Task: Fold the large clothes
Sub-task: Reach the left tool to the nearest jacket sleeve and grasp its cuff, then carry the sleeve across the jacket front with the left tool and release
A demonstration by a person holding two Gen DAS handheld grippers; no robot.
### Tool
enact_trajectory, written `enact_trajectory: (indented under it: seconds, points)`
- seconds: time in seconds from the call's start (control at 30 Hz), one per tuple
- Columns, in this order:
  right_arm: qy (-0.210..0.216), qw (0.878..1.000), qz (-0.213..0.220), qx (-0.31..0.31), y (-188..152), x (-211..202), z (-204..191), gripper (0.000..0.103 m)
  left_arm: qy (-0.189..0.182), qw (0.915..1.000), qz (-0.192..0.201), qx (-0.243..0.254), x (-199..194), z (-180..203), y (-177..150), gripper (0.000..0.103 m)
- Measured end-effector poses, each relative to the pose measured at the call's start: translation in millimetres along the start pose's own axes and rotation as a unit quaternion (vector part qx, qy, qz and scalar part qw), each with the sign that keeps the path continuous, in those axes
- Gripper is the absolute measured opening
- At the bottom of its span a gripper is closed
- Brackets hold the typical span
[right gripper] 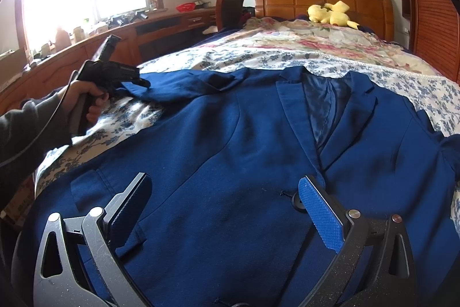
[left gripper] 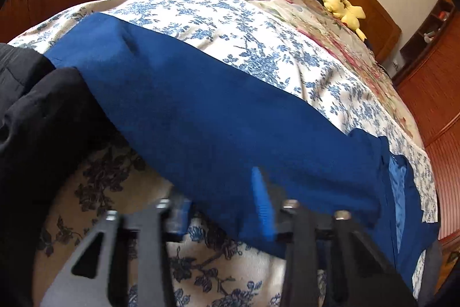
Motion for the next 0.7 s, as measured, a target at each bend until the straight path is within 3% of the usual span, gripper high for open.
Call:
enact_trajectory:
  seconds: [0.07,0.17,0.47,0.7]
  points:
    - [0.0,1.0,0.001,-0.001,0.8,-0.3,-1.6,0.103,0.006,0.9998,0.004,0.019,-4.2,10.8,0.0,0.004]
    - [-0.001,1.0,0.003,-0.003,1.3,-0.8,-2.6,0.103,0.017,0.9963,0.03,0.079,-21.9,39.8,2.1,0.001]
    - [0.001,1.0,0.017,0.01,3.8,-9.6,3.9,0.103,-0.039,0.9792,0.068,0.187,-99.2,146.8,-16.6,0.0]
    - [-0.024,1.0,0.017,-0.004,7.2,-31.3,13.2,0.103,-0.066,0.9631,0.057,0.255,-131.9,204.1,-61.0,0.0]
Point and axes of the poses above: each gripper's, at about its wrist camera, not at the fingertips, and x roughly the way its jaws point, z to its right, y to its top, the point moved 5 cm from there along x, roughly the way its jaws point, and after that the axes turned 6 degrees about z, right-handed, at the moved point
